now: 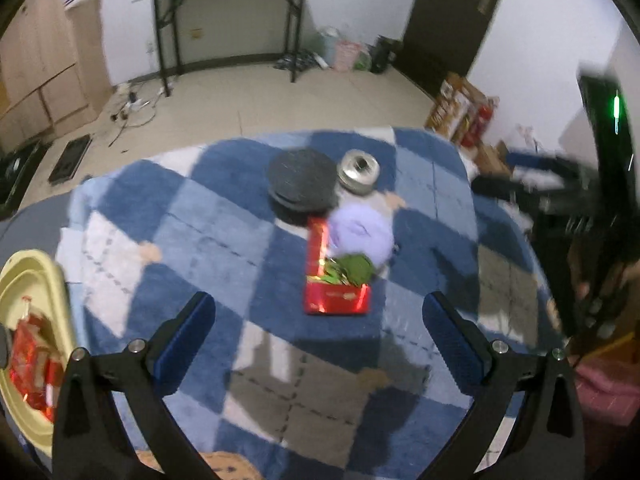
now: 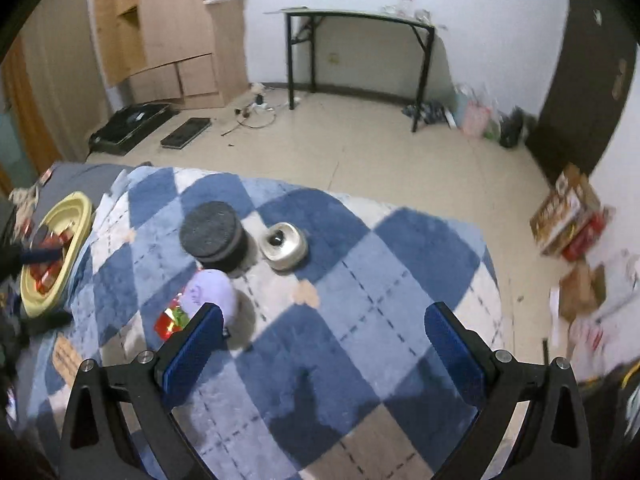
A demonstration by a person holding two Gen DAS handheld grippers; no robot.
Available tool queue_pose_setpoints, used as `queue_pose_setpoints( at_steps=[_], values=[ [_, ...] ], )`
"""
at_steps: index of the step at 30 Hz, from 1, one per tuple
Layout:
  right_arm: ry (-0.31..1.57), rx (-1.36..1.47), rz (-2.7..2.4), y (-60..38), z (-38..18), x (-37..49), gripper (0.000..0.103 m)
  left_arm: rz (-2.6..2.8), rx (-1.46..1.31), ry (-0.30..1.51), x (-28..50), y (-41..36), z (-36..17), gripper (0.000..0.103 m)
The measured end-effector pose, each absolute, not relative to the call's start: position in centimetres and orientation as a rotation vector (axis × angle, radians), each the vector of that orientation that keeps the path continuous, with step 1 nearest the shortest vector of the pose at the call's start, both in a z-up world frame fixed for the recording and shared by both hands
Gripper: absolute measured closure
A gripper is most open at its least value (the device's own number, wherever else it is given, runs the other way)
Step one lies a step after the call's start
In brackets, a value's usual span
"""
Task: Organize rigid objects
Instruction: 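Grasp red box with left tool while right tool grasps purple plush toy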
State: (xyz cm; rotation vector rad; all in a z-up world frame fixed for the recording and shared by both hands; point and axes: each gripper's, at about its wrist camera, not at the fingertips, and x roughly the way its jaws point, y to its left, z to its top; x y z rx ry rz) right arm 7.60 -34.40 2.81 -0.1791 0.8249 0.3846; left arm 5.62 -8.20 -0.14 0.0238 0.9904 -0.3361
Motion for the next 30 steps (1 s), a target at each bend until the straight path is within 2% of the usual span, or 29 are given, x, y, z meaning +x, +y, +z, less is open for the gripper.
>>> queue_pose_setpoints(
  at_steps=[7, 15, 18, 20, 22, 23, 24, 25, 26, 27, 30],
  values=[
    [0.923, -0.227, 0.518, -31.0, 0.2, 9.1, 0.0, -0.338, 0.076, 1.017, 5.1, -11.1, -5.8, 0.0],
    [0.95, -0.324, 0.553, -26.4, -4.3, 12.2, 0.004, -0.323, 0.053, 1.015, 5.5, -10.8, -6.9, 0.0],
    [0.972, -0.326, 0.558, -26.1, -5.6, 13.0, 0.01, -0.338, 0.057, 0.994, 7.0, -11.4, -7.1, 0.0],
    [0.976, -0.314, 0.577, -26.3, -5.9, 13.5, 0.022, -0.369, 0.064, 0.989, 8.0, -11.9, -7.4, 0.0],
    [0.98, -0.304, 0.591, -26.2, -6.0, 13.6, 0.027, -0.402, 0.076, 0.984, 8.7, -12.4, -7.7, 0.002],
    [0.984, -0.301, 0.603, -26.1, -6.1, 13.7, 0.032, -0.411, 0.079, 0.978, 8.8, -12.6, -7.7, 0.005],
    [0.985, -0.304, 0.619, -26.0, -6.1, 13.7, 0.037, -0.427, 0.083, 0.969, 9.0, -12.8, -7.7, 0.014],
    [0.985, -0.31, 0.632, -25.8, -6.2, 13.6, 0.049, -0.434, 0.089, 0.962, 9.1, -12.9, -7.6, 0.031],
    [0.983, -0.314, 0.639, -25.7, -6.2, 13.5, 0.053, -0.416, 0.102, 0.956, 9.3, -12.9, -7.6, 0.037],
    [0.977, -0.315, 0.637, -25.7, -6.2, 13.4, 0.053, -0.395, 0.101, 0.959, 9.5, -12.6, -7.6, 0.044],
    [0.974, -0.295, 0.635, -25.9, -6.1, 13.2, 0.057, -0.422, 0.017, 0.974, 9.7, -11.0, -7.6, 0.044]
  ],
)
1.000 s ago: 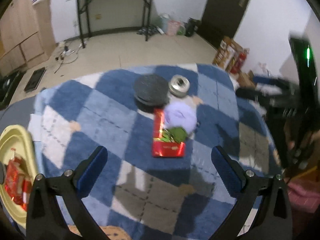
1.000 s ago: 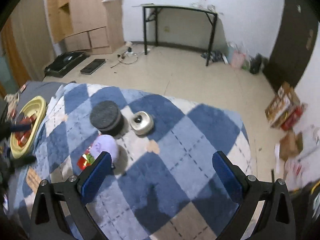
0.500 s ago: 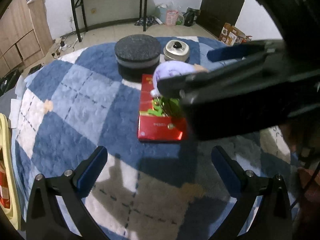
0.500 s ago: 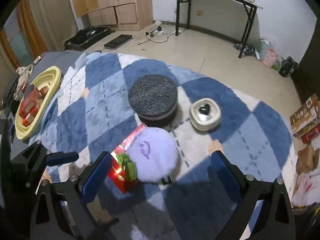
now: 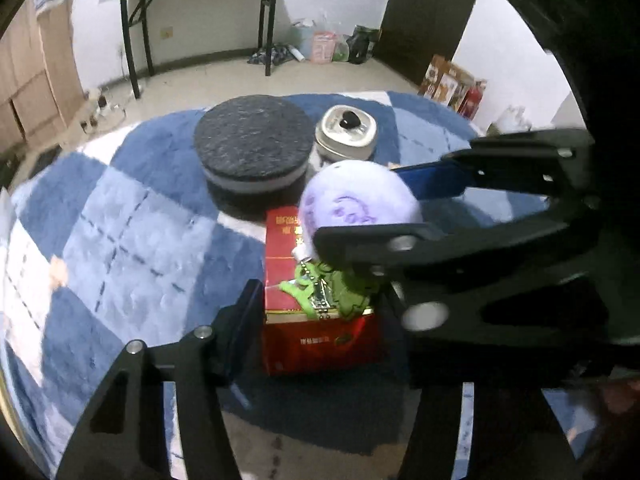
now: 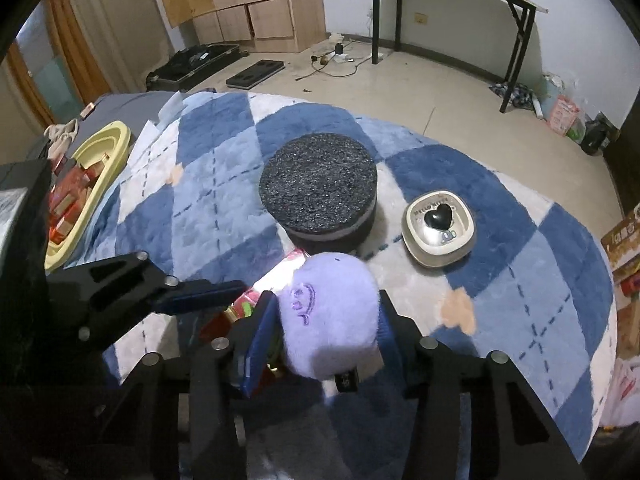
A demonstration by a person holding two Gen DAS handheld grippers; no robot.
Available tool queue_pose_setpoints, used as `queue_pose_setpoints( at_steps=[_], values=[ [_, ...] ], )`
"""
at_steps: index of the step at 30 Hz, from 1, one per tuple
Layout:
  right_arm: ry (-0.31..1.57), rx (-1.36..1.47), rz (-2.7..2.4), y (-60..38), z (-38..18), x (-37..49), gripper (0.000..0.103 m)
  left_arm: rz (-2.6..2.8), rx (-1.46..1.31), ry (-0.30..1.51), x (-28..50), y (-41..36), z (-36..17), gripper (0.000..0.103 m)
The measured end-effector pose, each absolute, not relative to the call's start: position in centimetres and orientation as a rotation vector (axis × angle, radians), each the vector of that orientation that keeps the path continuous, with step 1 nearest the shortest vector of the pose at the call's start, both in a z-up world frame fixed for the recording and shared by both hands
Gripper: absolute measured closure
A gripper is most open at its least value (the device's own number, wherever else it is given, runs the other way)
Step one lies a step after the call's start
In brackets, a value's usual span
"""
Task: Organize rigid objects
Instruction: 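Grasp red box with left tool while right tool grasps purple plush toy, then carry red box and plush over yellow tray and open both tools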
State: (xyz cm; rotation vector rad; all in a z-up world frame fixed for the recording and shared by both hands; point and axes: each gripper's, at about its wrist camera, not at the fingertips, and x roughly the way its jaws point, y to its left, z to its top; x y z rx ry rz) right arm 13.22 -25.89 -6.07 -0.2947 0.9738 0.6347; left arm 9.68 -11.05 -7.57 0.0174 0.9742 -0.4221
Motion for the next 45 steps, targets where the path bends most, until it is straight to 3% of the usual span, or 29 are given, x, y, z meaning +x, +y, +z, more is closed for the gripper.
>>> queue_pose_setpoints(
  at_steps=[6, 14, 20, 28, 38, 45],
  values=[
    [0.924, -0.257, 0.634, -27.3, -4.0, 12.0, 0.06, -0.411, 0.024, 0.953, 7.6, -7.8, -5.2, 0.044],
    [0.872, -0.239, 0.69, -25.7, -1.9, 9.3, 0.061, -0.317, -0.03, 0.86, 5.0, 2.5, 0.1, 0.044],
    [0.866, -0.22, 0.851, -18.5, -0.1, 5.9, 0.061, -0.064, -0.154, 0.748, 1.3, 15.7, 2.2, 0.044],
    [0.872, -0.206, 1.06, -3.7, 0.5, 1.8, 0.061, 0.222, -0.297, 0.813, -2.5, 29.6, 0.0, 0.044],
    [1.038, -0.142, 0.975, 8.1, -3.2, 7.0, 0.061, 0.186, -0.312, 0.957, -5.4, 28.5, -6.4, 0.044],
    [1.052, -0.234, 0.963, 13.4, -5.2, 7.6, 0.06, 0.174, -0.324, 0.947, -4.2, 29.4, -7.9, 0.043]
  ],
)
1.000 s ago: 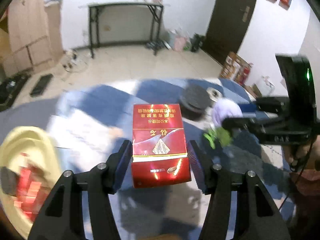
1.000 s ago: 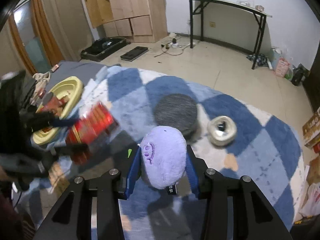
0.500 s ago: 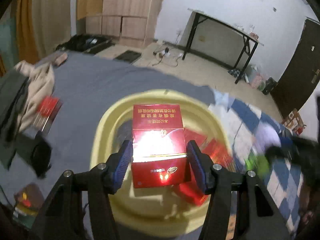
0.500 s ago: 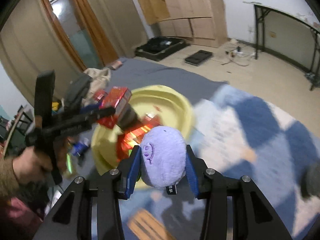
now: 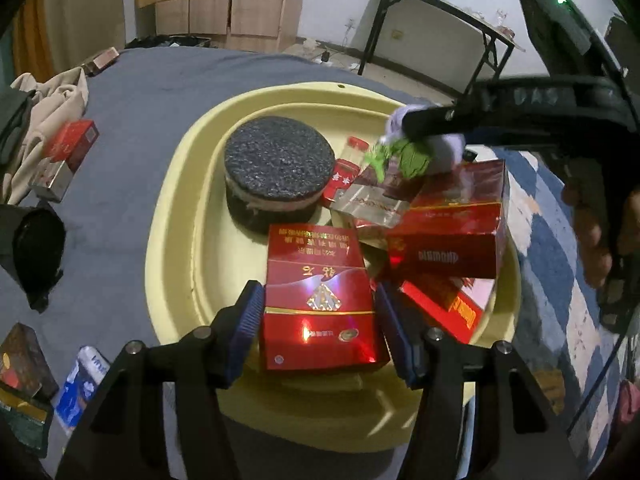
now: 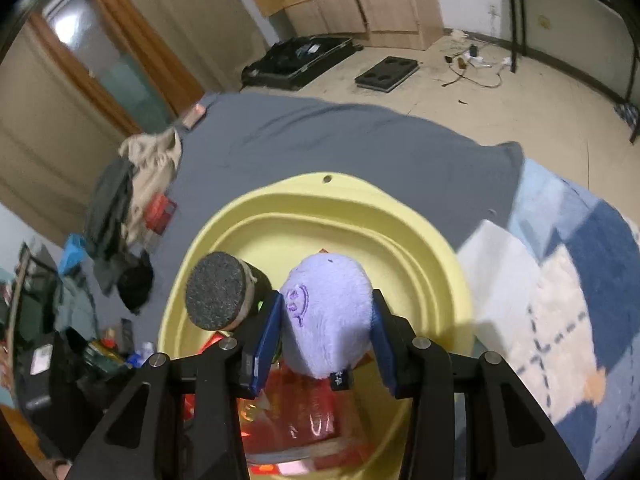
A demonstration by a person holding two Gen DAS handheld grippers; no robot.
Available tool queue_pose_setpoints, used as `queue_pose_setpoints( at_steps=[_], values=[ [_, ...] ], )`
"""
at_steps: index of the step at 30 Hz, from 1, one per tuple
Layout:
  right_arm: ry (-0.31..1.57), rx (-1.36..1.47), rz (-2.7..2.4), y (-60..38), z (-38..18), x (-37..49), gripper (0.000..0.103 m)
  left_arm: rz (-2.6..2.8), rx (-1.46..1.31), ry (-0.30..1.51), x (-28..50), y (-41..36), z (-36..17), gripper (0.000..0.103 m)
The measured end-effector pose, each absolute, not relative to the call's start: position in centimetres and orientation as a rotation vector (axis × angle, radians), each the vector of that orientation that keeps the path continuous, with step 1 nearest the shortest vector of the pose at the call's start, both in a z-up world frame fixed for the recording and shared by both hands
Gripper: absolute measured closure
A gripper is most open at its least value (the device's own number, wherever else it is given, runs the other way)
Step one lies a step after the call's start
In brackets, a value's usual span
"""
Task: Organize rigid objects
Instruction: 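Carry red box and plush over yellow tray and open both tools, then grasp black foam puck with left tool while right tool grasps white tin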
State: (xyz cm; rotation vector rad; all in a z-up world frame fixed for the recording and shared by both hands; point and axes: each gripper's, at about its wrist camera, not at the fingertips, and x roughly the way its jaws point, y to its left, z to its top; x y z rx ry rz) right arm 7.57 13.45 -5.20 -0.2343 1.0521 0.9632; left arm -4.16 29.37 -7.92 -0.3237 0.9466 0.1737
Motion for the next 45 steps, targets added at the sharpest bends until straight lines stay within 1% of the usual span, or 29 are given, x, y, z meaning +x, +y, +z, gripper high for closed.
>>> queue_pose_setpoints(
  at_steps=[3, 5, 6, 7, 8, 9, 11, 12, 13, 16, 19, 23, 27, 32, 36, 41, 45],
  values=[
    [1.079, -0.218, 0.949, 14.6, -6.5, 8.4, 0.06, 0.187, -0.354, 0.941, -4.0, 29.7, -7.9, 0.042],
    [1.085, -0.227, 0.944, 15.0, -7.1, 8.7, 0.056, 0.196, -0.348, 0.945, -4.1, 29.8, -7.9, 0.034],
    [1.081, -0.237, 0.947, 15.1, -7.4, 8.8, 0.055, 0.199, -0.344, 0.941, -4.3, 29.8, -7.9, 0.025],
    [1.08, -0.243, 0.946, 15.0, -7.4, 8.8, 0.045, 0.19, -0.346, 0.929, -4.6, 29.7, -7.7, 0.022],
    [1.074, -0.238, 0.944, 14.8, -7.3, 8.8, 0.03, 0.171, -0.357, 0.913, -5.0, 29.8, -7.3, 0.021],
    [1.053, -0.212, 0.947, 14.3, -6.9, 8.9, 0.024, 0.149, -0.374, 0.897, -5.7, 29.9, -6.9, 0.012],
    [1.013, -0.152, 0.97, 13.0, -5.5, 8.7, 0.01, 0.159, -0.386, 0.859, -6.8, 30.1, -5.7, 0.0],
    [0.982, -0.107, 0.999, 11.8, -4.4, 8.7, 0.006, 0.166, -0.384, 0.844, -7.0, 30.0, -5.1, 0.0],
    [0.955, -0.076, 1.014, 10.6, -3.5, 8.6, 0.0, 0.166, -0.38, 0.832, -7.0, 29.9, -4.4, 0.0],
    [0.854, -0.047, 0.99, 6.4, -1.1, 8.5, 0.0, 0.164, -0.335, 0.805, -5.4, 28.1, -1.8, 0.0],
    [0.75, -0.101, 0.918, 1.3, 1.1, 8.4, 0.0, 0.101, -0.318, 0.786, -3.4, 24.9, 0.5, 0.0],
    [0.676, -0.192, 0.801, -7.3, 3.2, 8.5, 0.0, -0.024, -0.256, 0.794, 0.3, 17.7, 3.1, 0.0],
    [0.641, -0.255, 0.654, -18.6, 4.4, 7.9, 0.0, -0.136, -0.221, 0.811, 3.5, 10.1, 3.2, 0.0],
    [0.661, -0.321, 0.503, -28.5, 2.1, 6.2, 0.0, -0.238, -0.218, 0.905, 6.7, 1.7, 1.8, 0.0],
    [0.724, -0.326, 0.44, -32.7, -0.6, 6.7, 0.0, -0.266, -0.086, 0.894, 8.2, -2.9, 1.0, 0.0],
    [0.75, -0.343, 0.46, -33.1, -2.7, 8.9, 0.0, -0.275, 0.025, 0.925, 11.7, -7.1, -1.7, 0.0],
    [0.77, -0.373, 0.501, -32.4, -4.7, 11.3, 0.002, -0.282, 0.096, 0.899, 13.9, -9.5, -3.4, 0.0]
  ],
)
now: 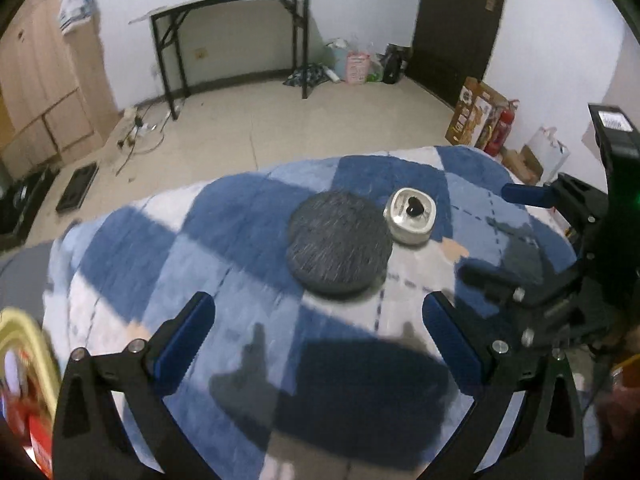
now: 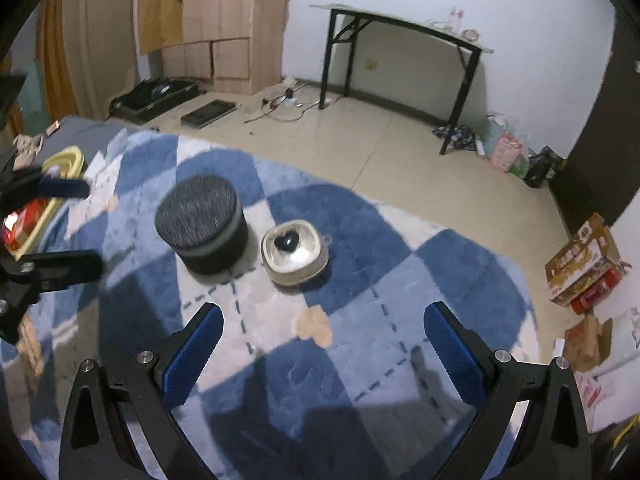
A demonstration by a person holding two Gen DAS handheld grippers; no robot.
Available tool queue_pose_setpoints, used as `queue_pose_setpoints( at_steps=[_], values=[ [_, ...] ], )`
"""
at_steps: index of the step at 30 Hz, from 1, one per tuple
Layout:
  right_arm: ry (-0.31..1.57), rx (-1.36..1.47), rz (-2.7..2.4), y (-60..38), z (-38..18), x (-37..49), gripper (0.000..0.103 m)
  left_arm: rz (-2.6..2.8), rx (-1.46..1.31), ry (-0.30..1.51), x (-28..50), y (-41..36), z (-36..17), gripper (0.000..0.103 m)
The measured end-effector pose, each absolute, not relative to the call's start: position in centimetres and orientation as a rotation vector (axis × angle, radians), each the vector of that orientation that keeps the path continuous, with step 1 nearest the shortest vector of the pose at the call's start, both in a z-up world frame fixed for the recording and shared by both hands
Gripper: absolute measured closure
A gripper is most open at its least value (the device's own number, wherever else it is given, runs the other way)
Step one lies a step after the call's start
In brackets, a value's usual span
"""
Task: Organize rigid objects
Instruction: 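Grasp black foam puck with left tool while right tool grasps white tin, then carry puck and tin over yellow tray and open both tools to drop them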
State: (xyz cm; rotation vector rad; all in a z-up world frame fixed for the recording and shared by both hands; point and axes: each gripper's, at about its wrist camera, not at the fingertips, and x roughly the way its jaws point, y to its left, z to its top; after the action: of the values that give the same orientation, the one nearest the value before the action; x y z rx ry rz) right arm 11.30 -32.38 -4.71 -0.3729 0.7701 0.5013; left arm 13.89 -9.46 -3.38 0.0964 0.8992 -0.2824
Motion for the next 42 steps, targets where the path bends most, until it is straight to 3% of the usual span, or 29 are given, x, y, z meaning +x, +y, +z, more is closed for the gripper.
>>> queue_pose_setpoints(
  at_steps=[15, 18, 19, 24, 35, 42],
  values=[
    [0.732, -0.373, 0.575, -30.7, -9.5, 17.2, 0.013, -0.28, 0.031, 0.887, 18.0, -9.6, -6.0, 0.001],
    [0.734, -0.395, 0.59, -29.3, -10.4, 17.4, 0.016, -0.32, 0.003, 0.86, 18.0, -9.1, -6.0, 0.024],
    [0.735, -0.398, 0.589, -28.9, -10.6, 17.4, 0.021, -0.335, -0.006, 0.857, 18.0, -9.1, -6.0, 0.033],
    [0.722, -0.398, 0.582, -28.5, -10.8, 17.7, 0.053, -0.354, 0.047, 0.842, 17.6, -10.0, -5.9, 0.033],
    [0.676, -0.334, 0.584, -27.3, -6.5, 15.0, 0.054, -0.225, -0.123, 0.764, 14.7, 0.3, 0.5, 0.033],
    [0.657, -0.265, 0.794, -15.4, -2.8, 9.4, 0.054, -0.043, -0.092, 0.73, 9.3, 13.9, 5.9, 0.033]
  ],
)
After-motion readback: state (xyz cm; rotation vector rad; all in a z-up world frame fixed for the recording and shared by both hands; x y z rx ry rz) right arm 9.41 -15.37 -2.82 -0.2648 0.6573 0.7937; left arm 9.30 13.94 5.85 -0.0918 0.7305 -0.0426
